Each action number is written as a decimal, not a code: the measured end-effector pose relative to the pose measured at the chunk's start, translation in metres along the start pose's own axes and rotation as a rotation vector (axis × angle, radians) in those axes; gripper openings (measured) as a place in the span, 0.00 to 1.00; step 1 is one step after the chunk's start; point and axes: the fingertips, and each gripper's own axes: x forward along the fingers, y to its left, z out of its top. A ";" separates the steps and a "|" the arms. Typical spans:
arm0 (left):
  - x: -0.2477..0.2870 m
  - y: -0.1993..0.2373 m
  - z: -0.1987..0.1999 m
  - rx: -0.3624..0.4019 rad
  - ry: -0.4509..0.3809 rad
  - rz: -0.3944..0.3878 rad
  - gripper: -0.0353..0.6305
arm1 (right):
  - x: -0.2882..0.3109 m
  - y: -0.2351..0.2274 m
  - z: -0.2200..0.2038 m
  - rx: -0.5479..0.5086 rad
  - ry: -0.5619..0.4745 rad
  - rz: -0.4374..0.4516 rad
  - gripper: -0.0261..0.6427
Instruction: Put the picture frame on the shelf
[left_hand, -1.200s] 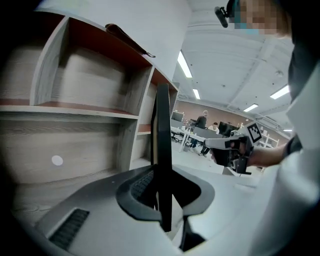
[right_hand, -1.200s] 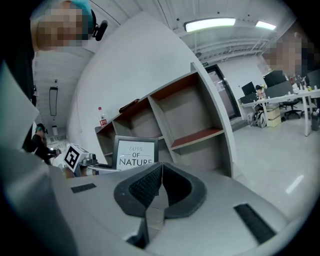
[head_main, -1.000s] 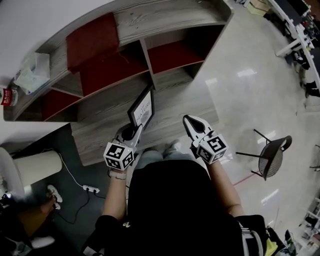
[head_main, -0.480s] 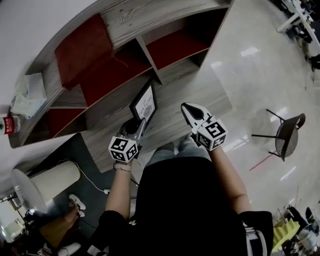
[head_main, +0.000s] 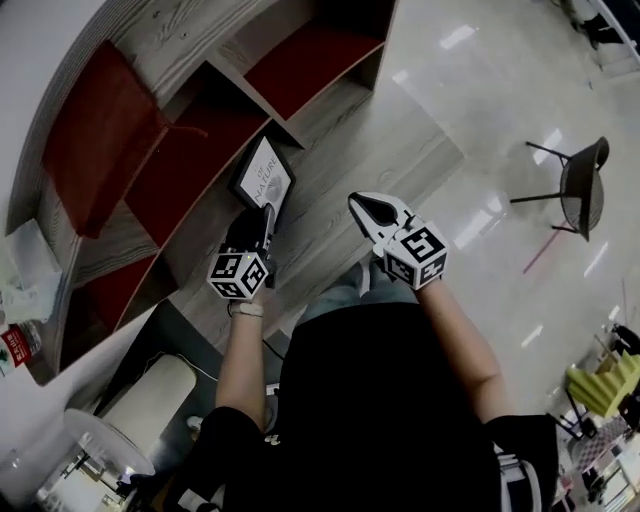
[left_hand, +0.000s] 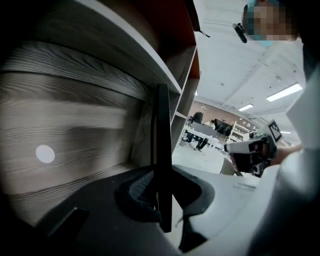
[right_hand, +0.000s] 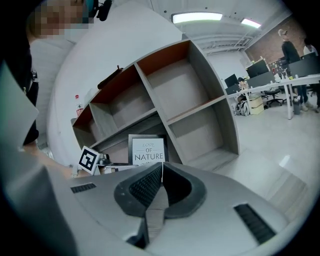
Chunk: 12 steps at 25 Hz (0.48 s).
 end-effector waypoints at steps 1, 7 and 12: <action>0.005 0.006 0.001 -0.001 -0.007 -0.002 0.14 | 0.002 0.001 -0.005 0.007 0.001 -0.009 0.04; 0.024 0.035 0.006 -0.006 -0.041 -0.018 0.14 | 0.010 0.009 -0.034 0.052 0.011 -0.049 0.04; 0.039 0.046 0.006 0.015 -0.065 -0.054 0.14 | 0.013 0.014 -0.052 0.067 0.023 -0.069 0.04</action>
